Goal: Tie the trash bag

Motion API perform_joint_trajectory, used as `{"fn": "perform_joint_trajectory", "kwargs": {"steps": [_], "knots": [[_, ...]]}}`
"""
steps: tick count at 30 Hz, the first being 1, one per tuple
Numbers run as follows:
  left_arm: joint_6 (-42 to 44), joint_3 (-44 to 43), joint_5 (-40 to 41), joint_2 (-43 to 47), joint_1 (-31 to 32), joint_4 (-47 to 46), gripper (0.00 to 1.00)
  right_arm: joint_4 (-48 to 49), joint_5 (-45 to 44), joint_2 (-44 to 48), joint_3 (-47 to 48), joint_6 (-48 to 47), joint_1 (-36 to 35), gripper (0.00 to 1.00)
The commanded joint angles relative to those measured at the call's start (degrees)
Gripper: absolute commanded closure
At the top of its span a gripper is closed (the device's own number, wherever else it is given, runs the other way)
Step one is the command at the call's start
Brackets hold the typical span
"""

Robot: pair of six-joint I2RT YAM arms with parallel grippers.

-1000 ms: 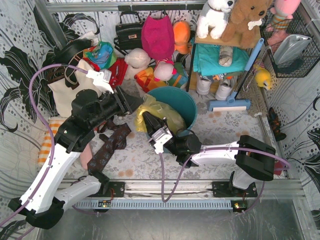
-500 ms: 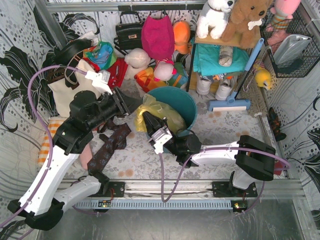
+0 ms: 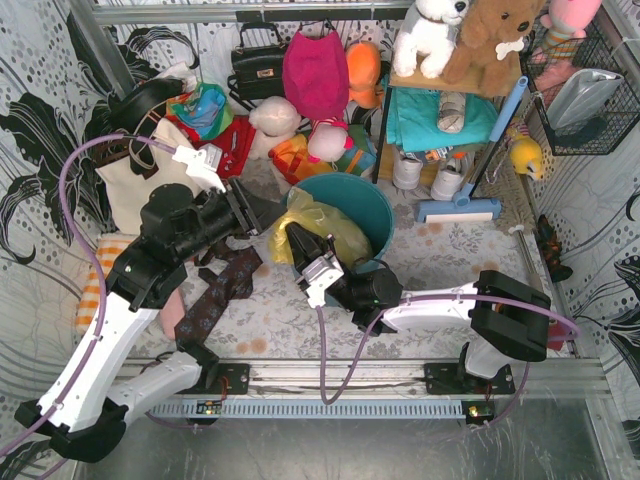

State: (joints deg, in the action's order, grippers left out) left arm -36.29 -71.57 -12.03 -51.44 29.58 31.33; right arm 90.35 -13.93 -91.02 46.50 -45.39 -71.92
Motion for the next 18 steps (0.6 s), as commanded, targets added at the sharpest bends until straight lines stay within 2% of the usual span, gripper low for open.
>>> {"fn": "perform_joint_trajectory", "kwargs": {"steps": [1, 3, 8, 12, 18], "knots": [[-0.34, 0.73, -1.55, -0.09, 0.17, -1.28, 0.56, 5.03, -0.33, -0.13, 1.4, -0.78, 0.07, 1.0], [-0.48, 0.7, -1.75, -0.15, 0.21, -1.68, 0.61, 5.06, -0.26, -0.04, 1.22, -0.66, 0.07, 1.0], [-0.61, 0.47, -1.58, 0.18, 0.16, -1.95, 0.86, 5.55, -0.28, -0.03, 0.96, -0.51, 0.11, 1.0], [-0.62, 0.42, -2.19, 0.03, 0.21, -2.13, 1.0, 6.55, -0.65, -0.36, 0.94, -0.66, 0.11, 0.91], [-0.4, 0.55, -0.63, 0.49, 0.21, -1.69, 1.0, 6.95, -0.74, -0.09, 0.38, -0.66, 0.09, 0.82]]}}
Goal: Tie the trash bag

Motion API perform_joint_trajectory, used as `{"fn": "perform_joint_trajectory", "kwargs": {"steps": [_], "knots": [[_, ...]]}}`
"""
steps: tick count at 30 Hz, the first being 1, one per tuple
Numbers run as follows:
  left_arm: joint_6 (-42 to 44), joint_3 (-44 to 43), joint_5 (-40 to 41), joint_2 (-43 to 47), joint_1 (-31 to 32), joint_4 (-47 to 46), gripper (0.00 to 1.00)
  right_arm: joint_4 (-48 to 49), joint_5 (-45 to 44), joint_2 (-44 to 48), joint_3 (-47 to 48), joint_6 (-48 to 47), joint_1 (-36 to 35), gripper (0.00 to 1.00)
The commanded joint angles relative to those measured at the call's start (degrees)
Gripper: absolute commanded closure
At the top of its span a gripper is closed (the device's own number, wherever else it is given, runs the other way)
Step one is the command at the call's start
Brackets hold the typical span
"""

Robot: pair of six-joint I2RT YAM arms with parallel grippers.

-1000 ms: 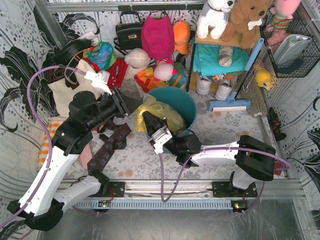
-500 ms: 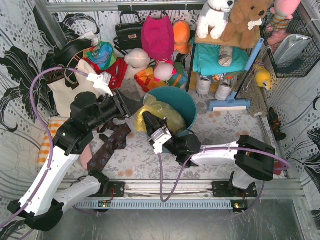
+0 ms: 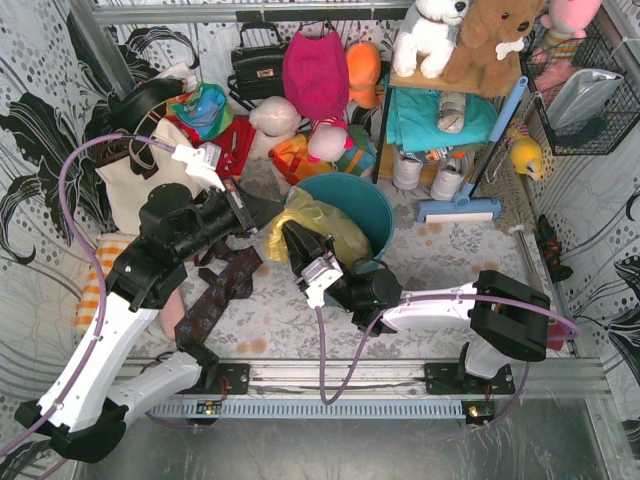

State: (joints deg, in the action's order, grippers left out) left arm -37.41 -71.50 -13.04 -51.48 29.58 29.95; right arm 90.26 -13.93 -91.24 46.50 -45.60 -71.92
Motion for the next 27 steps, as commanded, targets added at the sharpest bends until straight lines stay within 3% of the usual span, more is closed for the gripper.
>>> {"fn": "perform_joint_trajectory", "kwargs": {"steps": [1, 7, 16, 27], "knots": [[0.75, 0.49, 0.99, 0.76, 0.18, -0.19, 1.0, 7.04, -0.78, 0.29, 0.16, -0.4, 0.11, 0.79], [0.31, 1.14, 4.47, 2.53, 0.21, -1.56, 1.0, 7.04, -1.25, 2.24, -1.8, 0.67, -0.27, 0.72], [-2.41, 4.52, 2.97, 3.48, 0.17, -6.6, 1.0, 0.14, -0.91, 9.53, -6.58, 7.07, -2.07, 0.66], [-3.4, 4.92, 1.73, 3.37, 0.21, -9.12, 1.0, -21.26, 8.29, 22.34, -8.62, 20.9, -2.09, 0.63]]}}
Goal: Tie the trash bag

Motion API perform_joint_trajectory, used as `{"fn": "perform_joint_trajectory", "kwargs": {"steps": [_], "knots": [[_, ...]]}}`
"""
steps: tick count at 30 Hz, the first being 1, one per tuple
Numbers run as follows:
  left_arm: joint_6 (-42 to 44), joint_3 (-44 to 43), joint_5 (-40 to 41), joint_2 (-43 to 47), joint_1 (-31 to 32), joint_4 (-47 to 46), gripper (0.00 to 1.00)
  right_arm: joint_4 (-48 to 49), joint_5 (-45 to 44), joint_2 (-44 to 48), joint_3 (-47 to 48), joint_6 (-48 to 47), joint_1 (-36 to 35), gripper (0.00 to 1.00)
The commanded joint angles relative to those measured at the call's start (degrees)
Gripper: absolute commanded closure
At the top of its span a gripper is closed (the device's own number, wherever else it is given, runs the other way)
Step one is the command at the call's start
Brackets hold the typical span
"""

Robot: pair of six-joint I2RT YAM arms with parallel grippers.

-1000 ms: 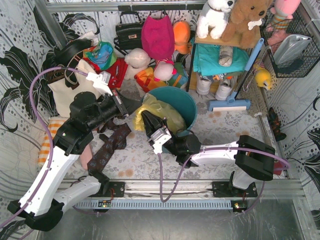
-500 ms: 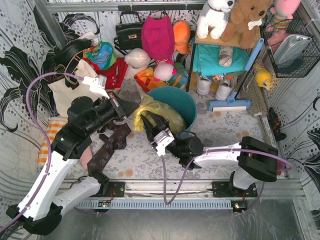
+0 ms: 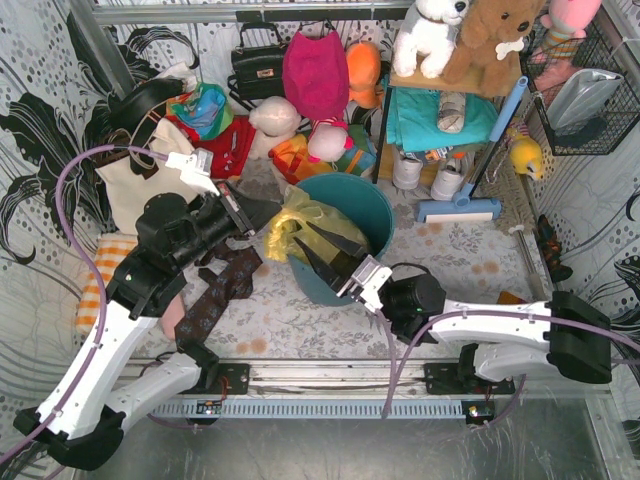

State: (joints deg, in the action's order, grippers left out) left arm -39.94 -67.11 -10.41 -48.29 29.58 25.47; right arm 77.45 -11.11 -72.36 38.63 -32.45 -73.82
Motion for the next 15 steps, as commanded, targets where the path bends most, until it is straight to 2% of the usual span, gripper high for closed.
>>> {"fn": "perform_joint_trajectory", "kwargs": {"steps": [1, 5, 11, 15], "knots": [[-0.97, 0.53, -1.05, 0.05, 0.2, -4.98, 1.0, -10.52, 7.45, 4.13, -0.6, 8.9, -0.18, 0.63], [-1.32, 0.87, -1.64, -0.12, 0.15, -5.7, 1.0, -18.72, 11.13, 4.52, 0.84, 12.62, -0.18, 0.55], [-1.67, 1.27, -2.27, -0.15, 0.21, -6.2, 1.0, -19.22, 6.77, 2.31, 1.67, 14.7, -0.18, 0.45], [-1.98, 1.41, -2.51, -0.01, 0.21, -6.48, 1.0, -19.8, 4.71, 1.1, 3.15, 14.94, -0.2, 0.44]]}}
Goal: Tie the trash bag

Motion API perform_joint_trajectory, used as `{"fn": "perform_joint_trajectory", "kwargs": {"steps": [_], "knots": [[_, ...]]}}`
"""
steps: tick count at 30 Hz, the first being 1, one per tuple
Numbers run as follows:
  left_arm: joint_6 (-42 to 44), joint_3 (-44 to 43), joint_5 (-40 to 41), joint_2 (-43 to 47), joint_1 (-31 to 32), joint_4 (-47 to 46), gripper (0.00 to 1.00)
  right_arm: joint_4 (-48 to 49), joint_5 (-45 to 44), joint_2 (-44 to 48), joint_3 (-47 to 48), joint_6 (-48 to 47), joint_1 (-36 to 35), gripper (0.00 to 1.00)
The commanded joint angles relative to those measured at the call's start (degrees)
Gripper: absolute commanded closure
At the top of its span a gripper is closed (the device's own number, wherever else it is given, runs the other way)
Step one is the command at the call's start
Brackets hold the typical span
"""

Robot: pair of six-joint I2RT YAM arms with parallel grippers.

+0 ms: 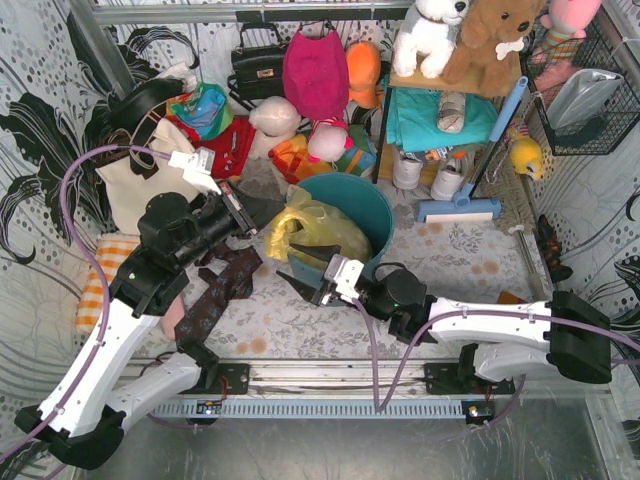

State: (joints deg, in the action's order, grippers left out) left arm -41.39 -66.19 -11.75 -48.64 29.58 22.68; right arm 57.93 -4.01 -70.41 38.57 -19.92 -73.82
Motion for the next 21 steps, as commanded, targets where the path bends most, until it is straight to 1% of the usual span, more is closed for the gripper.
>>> {"fn": "perform_joint_trajectory", "kwargs": {"steps": [1, 4, 9, 12, 13, 16, 17, 21], "knots": [[-0.58, 0.52, -1.33, 0.35, 0.15, -3.77, 1.0, -0.3, -2.88, -1.13, 3.57, 2.49, -0.18, 0.45], [-0.61, 0.54, -1.52, 0.21, 0.2, -3.75, 1.0, 0.66, -3.46, -1.84, 4.09, 2.27, -0.2, 0.49], [-0.87, 0.84, -1.95, 0.23, 0.19, -3.91, 1.0, 2.36, -5.01, -2.48, 4.68, 1.79, -0.19, 0.6], [-1.04, 0.91, -2.05, 0.38, 0.2, -4.11, 1.0, 2.51, -5.89, -2.67, 4.72, 1.49, -0.18, 0.73], [-1.05, 0.85, -2.0, 0.39, 0.21, -4.13, 1.0, 2.41, -5.84, -2.59, 4.64, 1.28, -0.18, 0.8], [-0.98, 0.63, -1.89, 0.39, 0.2, -4.13, 1.0, 1.98, -5.59, -1.95, 4.31, 1.62, -0.18, 0.98], [-0.97, 0.58, -1.81, 0.4, 0.18, -4.21, 1.0, 1.71, -5.49, -1.6, 4.1, 1.66, -0.18, 1.0], [-0.91, 0.39, -1.44, 0.19, 0.16, -5.04, 1.0, -0.21, -5.11, 0.79, 2.97, 2.59, -0.18, 1.0]]}}
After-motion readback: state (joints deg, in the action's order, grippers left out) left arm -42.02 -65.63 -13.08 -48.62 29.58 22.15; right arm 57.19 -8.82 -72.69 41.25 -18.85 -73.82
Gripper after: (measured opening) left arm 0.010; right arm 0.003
